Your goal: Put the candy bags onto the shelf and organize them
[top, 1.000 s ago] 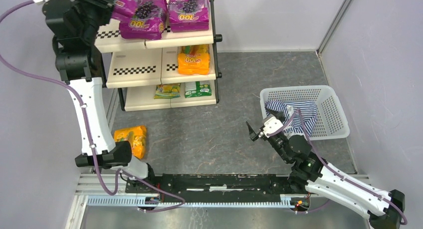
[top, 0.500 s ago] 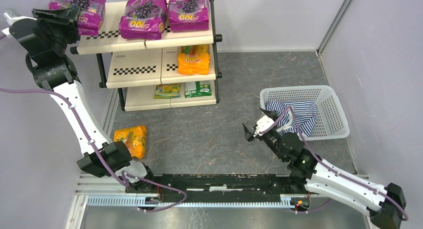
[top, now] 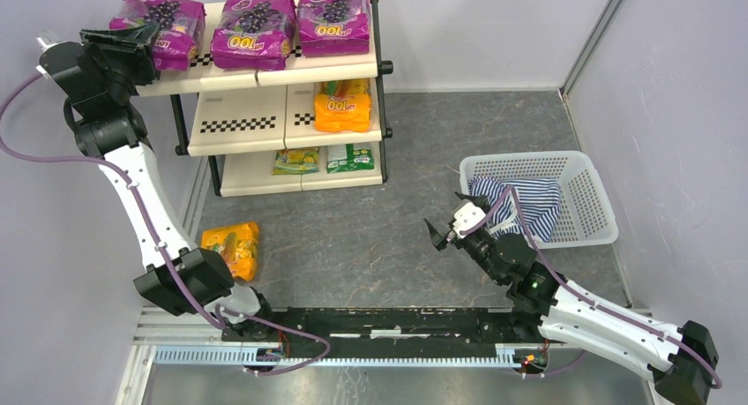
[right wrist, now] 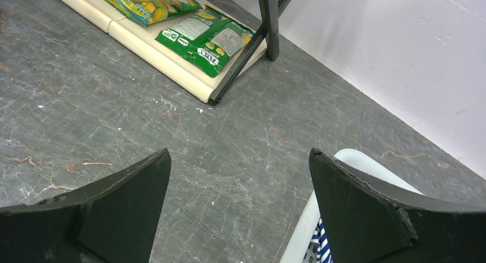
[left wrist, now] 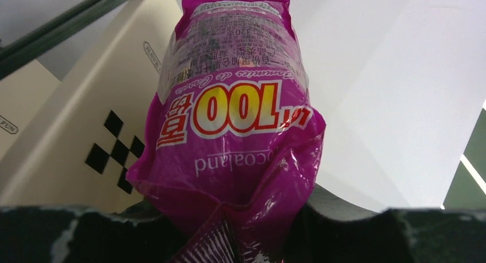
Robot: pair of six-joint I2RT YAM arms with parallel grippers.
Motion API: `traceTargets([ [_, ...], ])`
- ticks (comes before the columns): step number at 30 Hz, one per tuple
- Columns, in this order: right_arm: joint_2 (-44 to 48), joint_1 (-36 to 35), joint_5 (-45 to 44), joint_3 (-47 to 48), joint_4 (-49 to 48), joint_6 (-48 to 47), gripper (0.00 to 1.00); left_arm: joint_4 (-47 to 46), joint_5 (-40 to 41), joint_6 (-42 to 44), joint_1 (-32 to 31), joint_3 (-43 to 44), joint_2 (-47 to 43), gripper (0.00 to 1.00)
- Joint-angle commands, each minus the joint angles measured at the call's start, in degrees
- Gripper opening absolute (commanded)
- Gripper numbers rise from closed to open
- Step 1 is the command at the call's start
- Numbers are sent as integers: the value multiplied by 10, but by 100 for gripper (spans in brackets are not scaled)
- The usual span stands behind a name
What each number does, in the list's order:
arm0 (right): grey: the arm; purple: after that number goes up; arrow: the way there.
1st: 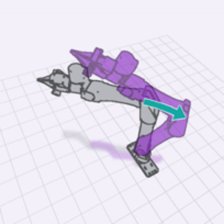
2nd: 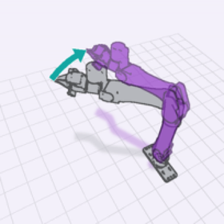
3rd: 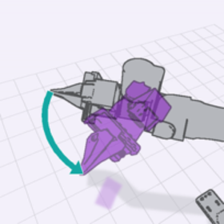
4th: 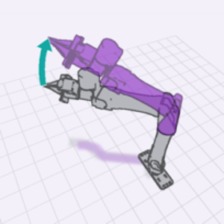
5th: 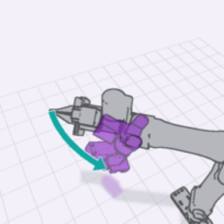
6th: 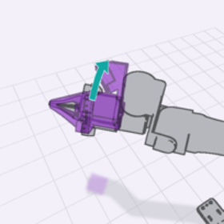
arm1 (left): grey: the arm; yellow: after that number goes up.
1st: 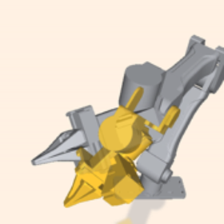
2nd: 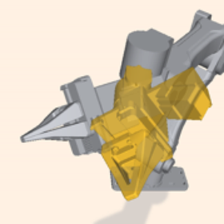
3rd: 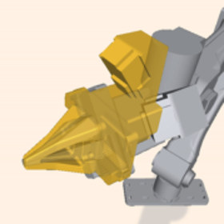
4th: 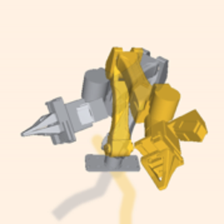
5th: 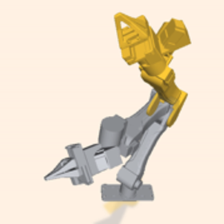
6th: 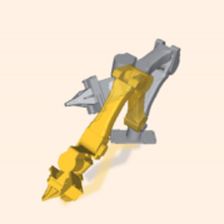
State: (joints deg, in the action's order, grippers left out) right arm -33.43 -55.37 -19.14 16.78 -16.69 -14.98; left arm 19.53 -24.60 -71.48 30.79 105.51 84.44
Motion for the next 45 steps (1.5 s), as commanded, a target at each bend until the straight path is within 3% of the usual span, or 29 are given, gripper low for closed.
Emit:
traceTargets([
  [1, 2, 1, 8, 1, -28, 17, 98, -102, -21, -32, -23, 8, -19, 48],
  [9, 1, 1, 10, -5, -32, 22, 98, -38, 42, 31, -61, 21, -25, 53],
  [15, -4, 1, 7, -11, -40, 26, 98, -26, 47, 38, -63, 14, -23, 58],
  [23, -15, 1, 13, -10, -47, 33, 98, 41, 32, 83, -62, 44, -14, 87],
  [31, -26, 1, 22, -12, -57, 35, 98, 105, 22, 148, -62, 43, -54, 99],
  [37, -29, 1, 31, -14, -61, 44, 98, 151, 38, 191, -62, 32, -80, 100],
  [45, -26, 1, 32, -17, -60, 47, 98, 208, 126, 283, -61, 16, -124, 99],
])
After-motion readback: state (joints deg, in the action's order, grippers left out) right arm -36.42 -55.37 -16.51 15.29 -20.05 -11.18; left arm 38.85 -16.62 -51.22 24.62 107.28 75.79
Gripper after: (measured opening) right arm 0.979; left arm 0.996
